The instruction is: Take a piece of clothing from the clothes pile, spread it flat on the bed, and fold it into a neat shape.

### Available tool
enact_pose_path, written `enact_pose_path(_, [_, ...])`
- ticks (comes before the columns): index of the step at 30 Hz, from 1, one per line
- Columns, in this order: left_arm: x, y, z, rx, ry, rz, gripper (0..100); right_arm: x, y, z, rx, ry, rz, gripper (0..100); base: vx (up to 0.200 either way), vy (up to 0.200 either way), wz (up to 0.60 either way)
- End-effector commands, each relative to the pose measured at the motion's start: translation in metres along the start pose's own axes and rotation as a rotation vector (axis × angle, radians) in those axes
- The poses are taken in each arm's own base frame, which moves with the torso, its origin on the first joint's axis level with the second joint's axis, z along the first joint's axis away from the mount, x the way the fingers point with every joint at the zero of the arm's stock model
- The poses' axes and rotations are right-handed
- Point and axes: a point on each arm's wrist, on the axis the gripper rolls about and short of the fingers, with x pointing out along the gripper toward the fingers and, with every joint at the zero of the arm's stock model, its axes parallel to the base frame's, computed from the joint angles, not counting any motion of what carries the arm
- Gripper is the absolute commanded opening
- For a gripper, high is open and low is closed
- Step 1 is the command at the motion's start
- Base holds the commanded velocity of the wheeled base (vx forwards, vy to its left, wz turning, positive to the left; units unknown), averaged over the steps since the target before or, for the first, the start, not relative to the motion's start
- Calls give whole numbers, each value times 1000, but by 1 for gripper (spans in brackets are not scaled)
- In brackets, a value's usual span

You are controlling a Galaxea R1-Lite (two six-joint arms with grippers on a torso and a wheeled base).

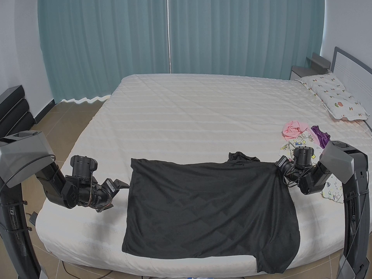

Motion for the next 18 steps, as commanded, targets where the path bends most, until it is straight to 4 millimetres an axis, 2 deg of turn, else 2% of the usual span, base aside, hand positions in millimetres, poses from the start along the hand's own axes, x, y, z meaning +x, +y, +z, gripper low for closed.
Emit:
enact_pose_path(1, [-1, -1, 0, 0, 0, -2, 100, -2, -1, -1, -1, 7, -6, 100, 0, 0, 0])
enact_pose_path(6, [-1, -1, -3, 7, 5, -1, 100, -13, 5, 5, -3, 4, 3, 100, 0, 0, 0])
enact_pose_path(11, [-3, -2, -6, 10, 12, -2, 100, -27, 32, 15, -18, -19, 58, 100, 0, 0, 0])
enact_pose_path(18, [-7, -4, -7, 9, 12, -6, 100, -28, 69, -7, -54, 30, 121, 100, 0, 0, 0])
